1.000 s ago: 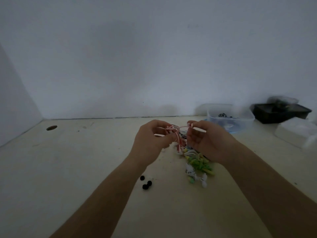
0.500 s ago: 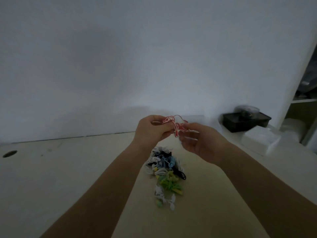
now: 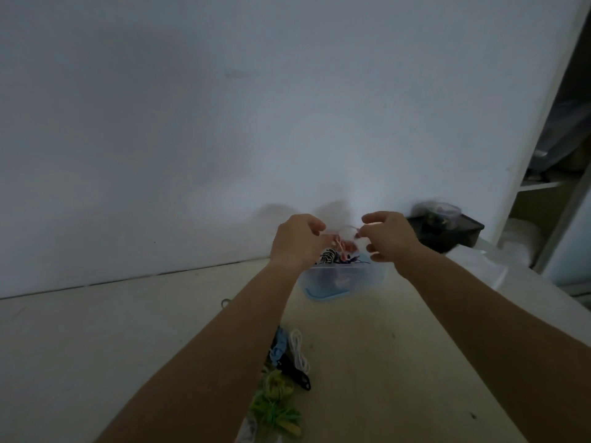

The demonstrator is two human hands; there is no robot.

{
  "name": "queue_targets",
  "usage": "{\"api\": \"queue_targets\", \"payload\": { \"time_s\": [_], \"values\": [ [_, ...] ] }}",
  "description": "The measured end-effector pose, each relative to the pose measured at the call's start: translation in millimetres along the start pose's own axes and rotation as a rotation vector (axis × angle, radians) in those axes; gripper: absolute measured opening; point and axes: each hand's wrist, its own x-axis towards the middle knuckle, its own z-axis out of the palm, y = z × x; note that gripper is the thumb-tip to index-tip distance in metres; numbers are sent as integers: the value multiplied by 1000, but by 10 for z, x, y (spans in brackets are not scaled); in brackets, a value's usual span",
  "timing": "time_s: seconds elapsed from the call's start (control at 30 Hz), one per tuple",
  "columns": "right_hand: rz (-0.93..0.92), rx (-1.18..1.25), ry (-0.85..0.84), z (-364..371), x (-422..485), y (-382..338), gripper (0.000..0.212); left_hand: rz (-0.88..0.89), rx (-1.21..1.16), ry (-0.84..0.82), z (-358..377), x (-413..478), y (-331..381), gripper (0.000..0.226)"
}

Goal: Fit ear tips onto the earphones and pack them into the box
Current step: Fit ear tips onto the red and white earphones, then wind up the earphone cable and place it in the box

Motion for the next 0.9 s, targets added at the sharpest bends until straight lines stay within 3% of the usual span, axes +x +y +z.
{"api": "queue_targets", "payload": {
  "time_s": [0.1,0.27,0.43,0.57,0.73,0.9],
  "values": [
    [-113,-107,25,24,28,54,39,8,42,-9,-33,-16,-130,36],
    [-254,-135,12,140,-206,7,24,27,40,81,-252,-212,-284,19],
    [-292,-145,-187,333,-712,-156,18,10,85,134,-461,-556,-394,9],
    [-238,-349,-401,476,-1015,-69,13,-35,83,123,-566,-893,-501,13],
    [-151,-679,-525,686,-1264,281,43,-62,131,78,-601,-1266,-712,18],
    [-173,-652,-432,772,-1362,401,52,-54,103,134,-633,-1547,-828,16]
  ]
}}
